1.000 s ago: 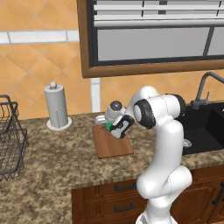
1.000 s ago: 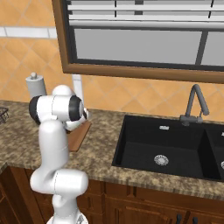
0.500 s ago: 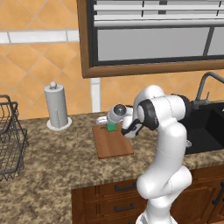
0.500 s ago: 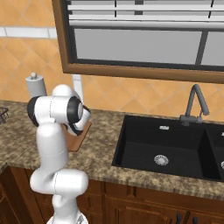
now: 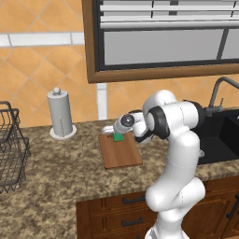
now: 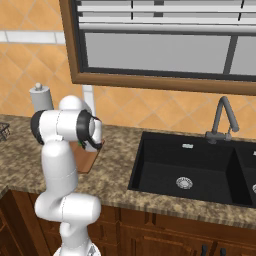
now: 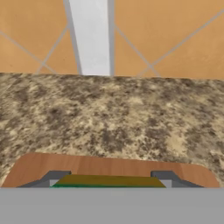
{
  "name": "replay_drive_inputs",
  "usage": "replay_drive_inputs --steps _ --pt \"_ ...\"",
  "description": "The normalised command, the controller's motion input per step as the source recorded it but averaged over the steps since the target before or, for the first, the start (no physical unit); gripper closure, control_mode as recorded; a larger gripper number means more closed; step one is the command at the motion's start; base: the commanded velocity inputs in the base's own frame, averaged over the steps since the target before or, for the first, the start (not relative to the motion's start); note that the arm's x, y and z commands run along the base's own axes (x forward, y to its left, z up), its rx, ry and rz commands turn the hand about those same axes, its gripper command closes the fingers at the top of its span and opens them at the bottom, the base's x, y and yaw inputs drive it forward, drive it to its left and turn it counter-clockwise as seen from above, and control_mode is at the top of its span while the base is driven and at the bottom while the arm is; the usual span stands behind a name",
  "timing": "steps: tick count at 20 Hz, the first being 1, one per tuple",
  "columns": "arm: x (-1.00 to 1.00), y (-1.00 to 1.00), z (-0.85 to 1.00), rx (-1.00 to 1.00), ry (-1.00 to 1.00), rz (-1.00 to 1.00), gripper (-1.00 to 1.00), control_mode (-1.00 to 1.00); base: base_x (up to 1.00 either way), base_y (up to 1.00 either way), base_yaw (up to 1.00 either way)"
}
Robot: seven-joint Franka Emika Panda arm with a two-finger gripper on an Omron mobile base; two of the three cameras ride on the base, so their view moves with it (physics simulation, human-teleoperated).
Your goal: Pick up the sponge from the counter and clean the cutting board by briefly scrubbing or pressing down on the cutting board. Once finished, release the sponge.
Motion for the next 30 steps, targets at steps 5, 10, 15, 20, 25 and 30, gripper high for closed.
replay_drive_inputs --steps 5,10,15,20,25,30 --pt "-0.21 0.0 -0.07 0.0 -0.03 0.0 1.0 -1.0 0.0 0.0 0.0" --pt "-0.47 0.0 -0.02 0.0 0.0 0.0 1.0 -1.0 0.0 0.0 0.0" --pt "-0.49 0.0 -0.06 0.0 -0.01 0.0 1.0 -1.0 0.0 0.0 0.0" --pt "-0.57 0.0 -0.19 0.0 -0.01 0.0 1.0 -1.0 0.0 0.0 0.0" --pt "-0.55 0.0 -0.16 0.0 0.0 0.0 1.0 -1.0 0.0 0.0 0.0" --pt "-0.64 0.0 -0.2 0.0 0.0 0.0 1.0 -1.0 0.0 0.0 0.0"
